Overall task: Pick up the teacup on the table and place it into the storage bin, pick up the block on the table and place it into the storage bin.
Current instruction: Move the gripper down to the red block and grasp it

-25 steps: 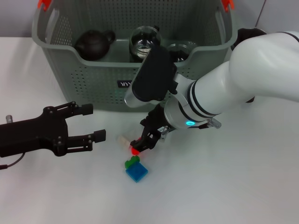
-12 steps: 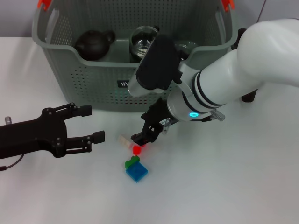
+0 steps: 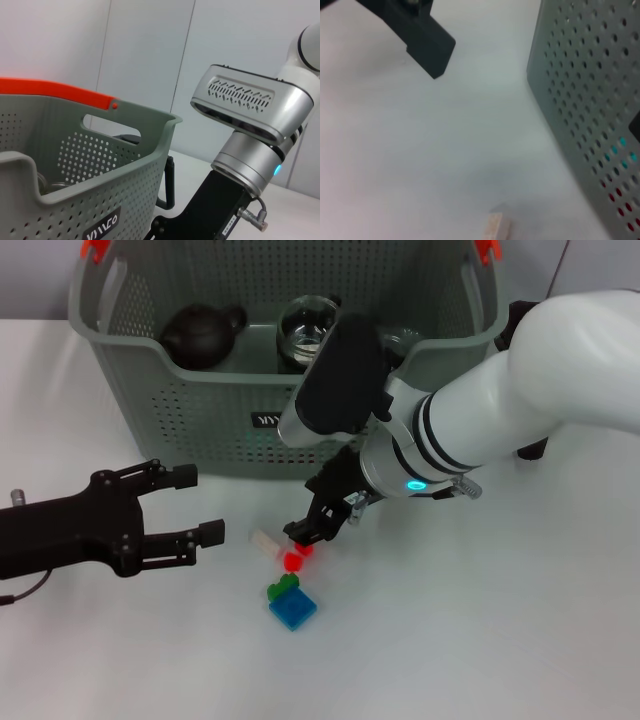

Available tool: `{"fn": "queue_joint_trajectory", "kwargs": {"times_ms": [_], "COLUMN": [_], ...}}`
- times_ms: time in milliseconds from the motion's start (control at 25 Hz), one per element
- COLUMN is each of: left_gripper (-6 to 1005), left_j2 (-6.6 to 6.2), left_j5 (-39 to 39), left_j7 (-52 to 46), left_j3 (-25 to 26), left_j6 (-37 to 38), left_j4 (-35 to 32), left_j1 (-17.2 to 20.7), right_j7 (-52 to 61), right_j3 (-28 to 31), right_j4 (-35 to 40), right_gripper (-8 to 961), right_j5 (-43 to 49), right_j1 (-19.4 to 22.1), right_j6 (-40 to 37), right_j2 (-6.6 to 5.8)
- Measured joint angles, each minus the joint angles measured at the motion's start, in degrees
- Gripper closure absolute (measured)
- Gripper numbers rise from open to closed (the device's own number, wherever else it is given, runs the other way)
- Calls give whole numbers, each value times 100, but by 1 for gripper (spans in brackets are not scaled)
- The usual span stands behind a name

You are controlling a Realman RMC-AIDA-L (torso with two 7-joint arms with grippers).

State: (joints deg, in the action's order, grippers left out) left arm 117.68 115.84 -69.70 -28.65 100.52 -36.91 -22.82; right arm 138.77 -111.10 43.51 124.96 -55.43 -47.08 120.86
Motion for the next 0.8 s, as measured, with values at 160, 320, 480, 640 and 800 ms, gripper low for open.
{"fn": "queue_joint_trajectory", "kwargs": {"times_ms": [160, 320, 480, 640, 800], "left_gripper": [135, 135, 135, 135, 135], "left_j2": [0, 0, 0, 0, 0], "left_j5": [0, 0, 0, 0, 0], "left_j7": [0, 0, 0, 0, 0], "left_j3": [0, 0, 0, 0, 0], "left_j6": [-2, -5, -7, -12, -21], "left_j4": [0, 0, 0, 0, 0], "left_j1": [-11, -12, -12, -12, -14], "right_j7": [-33, -35, -47, -50, -51], "right_j3": [-31, -40, -51, -58, -63], "right_j4": [-64, -89, -86, -79, -82], "right_gripper": [271, 271, 271, 271, 271], "right_j5": [-28, -31, -39, -42, -43], "right_j1": [-1, -3, -3, -3, -3], "right_j6": [37, 38, 26, -12, -26], "right_j2": [6, 8, 15, 17, 17]}}
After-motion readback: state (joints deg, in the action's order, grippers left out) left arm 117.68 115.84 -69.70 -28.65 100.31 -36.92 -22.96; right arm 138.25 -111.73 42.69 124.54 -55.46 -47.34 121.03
